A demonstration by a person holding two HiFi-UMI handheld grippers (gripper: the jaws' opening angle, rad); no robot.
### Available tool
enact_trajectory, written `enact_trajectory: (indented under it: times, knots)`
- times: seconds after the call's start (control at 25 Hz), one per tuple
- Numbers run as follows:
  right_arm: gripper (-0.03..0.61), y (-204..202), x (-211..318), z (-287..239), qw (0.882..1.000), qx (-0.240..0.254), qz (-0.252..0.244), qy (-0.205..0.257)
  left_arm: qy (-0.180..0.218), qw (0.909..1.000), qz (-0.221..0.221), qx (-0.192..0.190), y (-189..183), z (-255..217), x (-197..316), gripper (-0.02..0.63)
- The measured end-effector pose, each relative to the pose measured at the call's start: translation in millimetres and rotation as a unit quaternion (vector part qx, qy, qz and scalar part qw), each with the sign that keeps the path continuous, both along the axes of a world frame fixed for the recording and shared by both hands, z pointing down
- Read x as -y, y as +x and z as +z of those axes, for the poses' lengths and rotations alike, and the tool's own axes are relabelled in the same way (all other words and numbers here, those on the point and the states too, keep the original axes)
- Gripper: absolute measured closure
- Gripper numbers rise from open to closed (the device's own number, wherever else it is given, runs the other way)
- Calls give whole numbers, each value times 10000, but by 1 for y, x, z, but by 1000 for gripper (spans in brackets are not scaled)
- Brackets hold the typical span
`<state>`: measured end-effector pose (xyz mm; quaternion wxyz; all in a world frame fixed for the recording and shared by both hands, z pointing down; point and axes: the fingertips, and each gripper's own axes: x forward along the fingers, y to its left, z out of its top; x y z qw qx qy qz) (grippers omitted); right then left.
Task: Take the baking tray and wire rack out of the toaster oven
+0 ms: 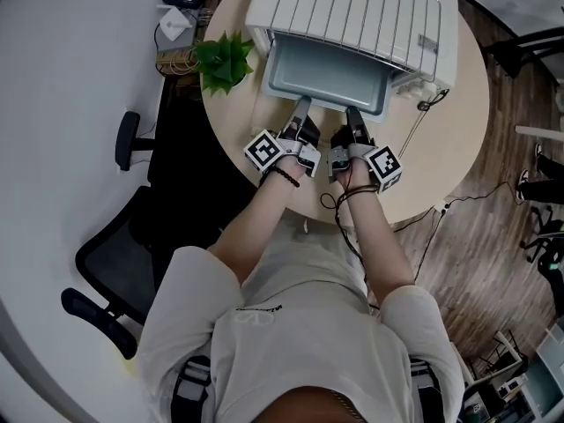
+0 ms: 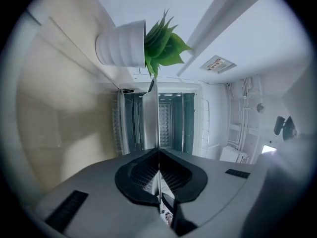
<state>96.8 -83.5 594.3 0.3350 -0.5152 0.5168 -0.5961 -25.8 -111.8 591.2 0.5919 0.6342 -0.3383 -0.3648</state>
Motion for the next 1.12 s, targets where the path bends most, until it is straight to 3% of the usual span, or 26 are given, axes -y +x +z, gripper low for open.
enact_trajectory:
  times: [0.2,0.48,0.76,0.96,1.12]
  knots:
    - [546,-6,-28,-8,9999,-71,-86,6,-24,9998,43,-210,-4,-17,-29,607]
    - [546,-13,-64,-18,9998,-51,-167,-3,-40,9997,230,-25,-10,-25,-67,607]
    - [545,-23,-94,-49,9989,-131,-399,186,104,9991,401,-10,-19,-54,-97,607]
    - [545,-40,-121,-86,9980,98,-533,334,277,9981,555,51,-32,-87,-124,607]
    - [543,-47,-136,-116,9953,-106,-783,560,546,9962,679,67,-40,-118,-138,607]
